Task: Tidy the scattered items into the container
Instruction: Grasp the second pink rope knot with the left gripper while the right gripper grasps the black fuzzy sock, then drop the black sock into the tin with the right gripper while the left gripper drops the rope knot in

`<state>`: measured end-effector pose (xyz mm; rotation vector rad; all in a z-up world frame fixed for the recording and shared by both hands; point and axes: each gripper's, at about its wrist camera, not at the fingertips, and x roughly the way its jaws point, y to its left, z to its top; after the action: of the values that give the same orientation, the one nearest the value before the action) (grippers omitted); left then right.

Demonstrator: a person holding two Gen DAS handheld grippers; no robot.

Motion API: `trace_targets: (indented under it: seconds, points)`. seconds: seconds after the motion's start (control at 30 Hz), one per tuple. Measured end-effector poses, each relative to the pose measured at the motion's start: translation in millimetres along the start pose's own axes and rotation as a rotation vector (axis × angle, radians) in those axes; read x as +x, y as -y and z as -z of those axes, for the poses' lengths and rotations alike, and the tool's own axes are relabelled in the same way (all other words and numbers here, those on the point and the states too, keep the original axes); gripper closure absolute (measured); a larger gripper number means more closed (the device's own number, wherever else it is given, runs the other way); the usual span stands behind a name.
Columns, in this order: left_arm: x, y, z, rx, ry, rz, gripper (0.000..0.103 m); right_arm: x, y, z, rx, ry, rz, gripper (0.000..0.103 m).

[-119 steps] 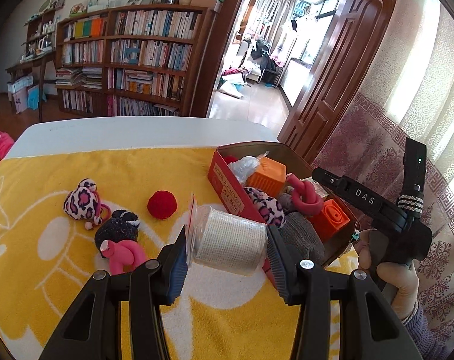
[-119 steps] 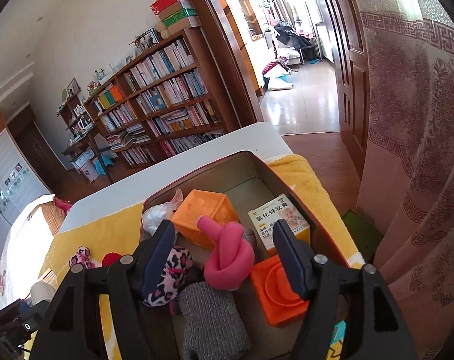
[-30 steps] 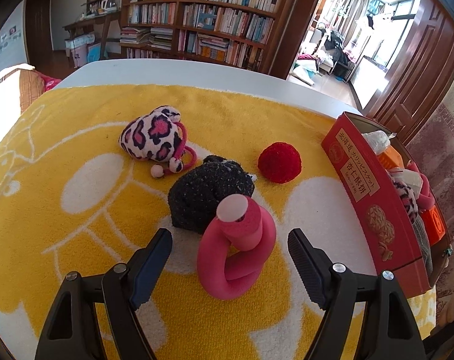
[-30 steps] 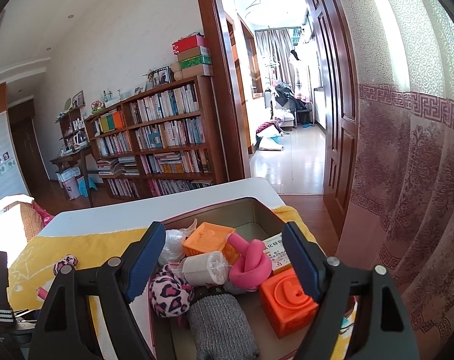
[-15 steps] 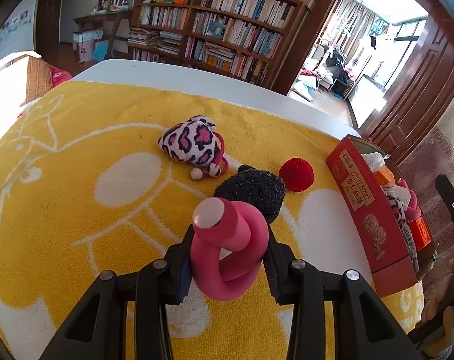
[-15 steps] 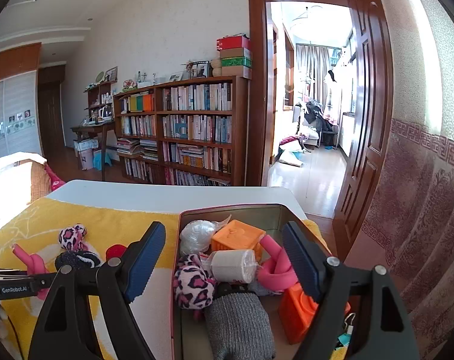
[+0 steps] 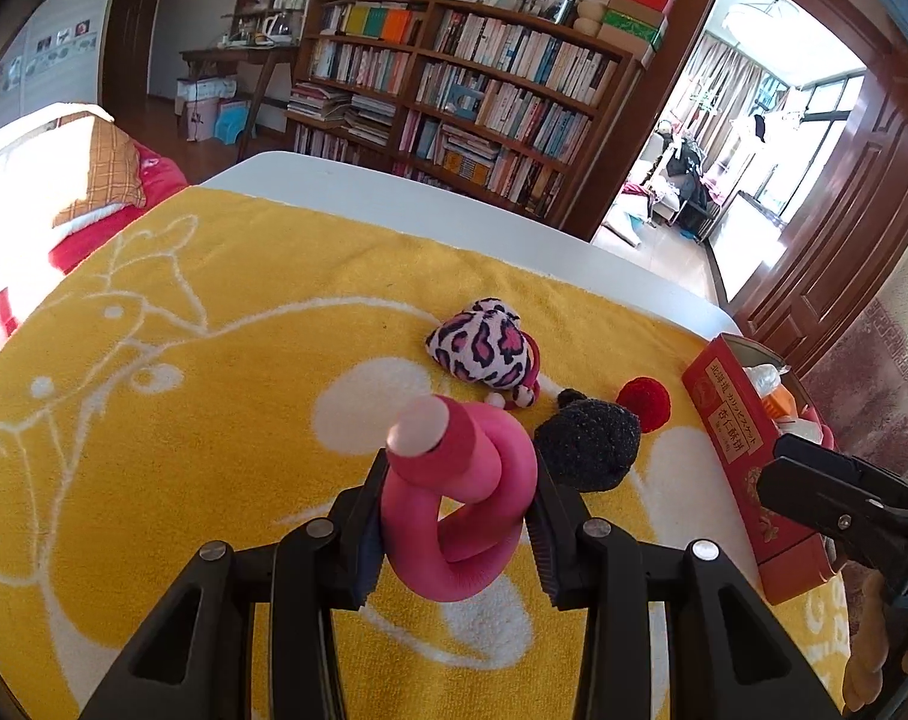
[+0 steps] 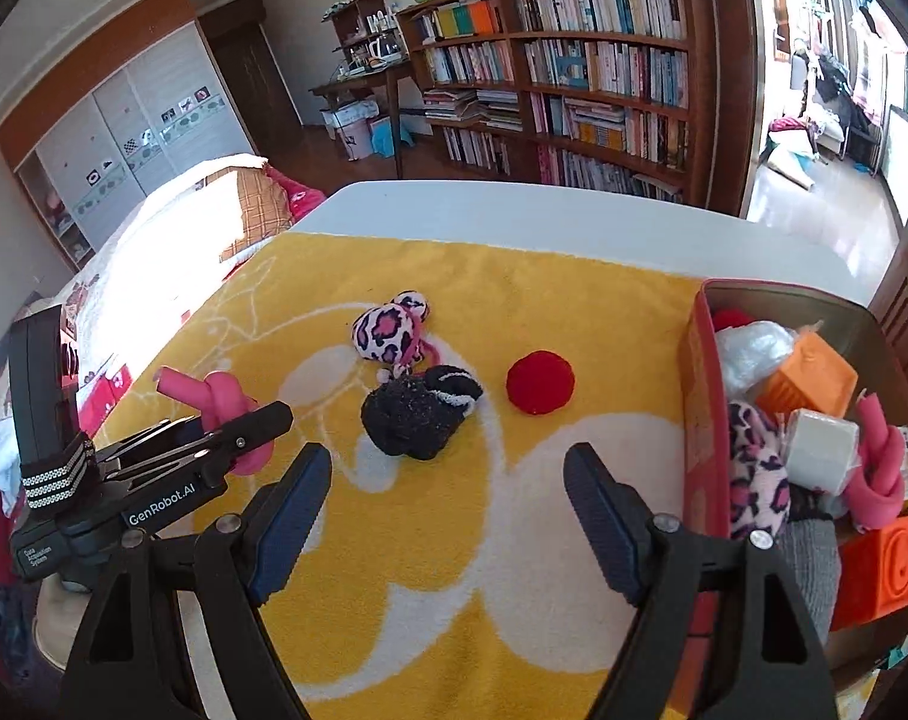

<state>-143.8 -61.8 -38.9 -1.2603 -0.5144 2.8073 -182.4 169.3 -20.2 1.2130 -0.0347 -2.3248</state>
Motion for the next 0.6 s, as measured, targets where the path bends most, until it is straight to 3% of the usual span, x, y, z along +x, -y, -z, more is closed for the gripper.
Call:
trace_targets:
  seconds: [0.33, 0.43, 0.6]
  points:
    - [0.8, -18.4, 1.0, -0.05, -0.011, 0.05, 0.061, 60.8, -7.3, -16.6, 0.157, -0.099, 0.006, 0.02]
    - [2.2, -22.4, 1.1, -0.068, -0.017, 0.06, 0.061, 73.0, -8.5, -16.7, 0.17, -0.129, 0.028, 0.031]
    - [4.5, -27.5, 1.3, -0.091, -0.021, 0.066, 0.061, 86.8, -7.8, -10.6, 0.19, -0.178, -0.009, 0.045]
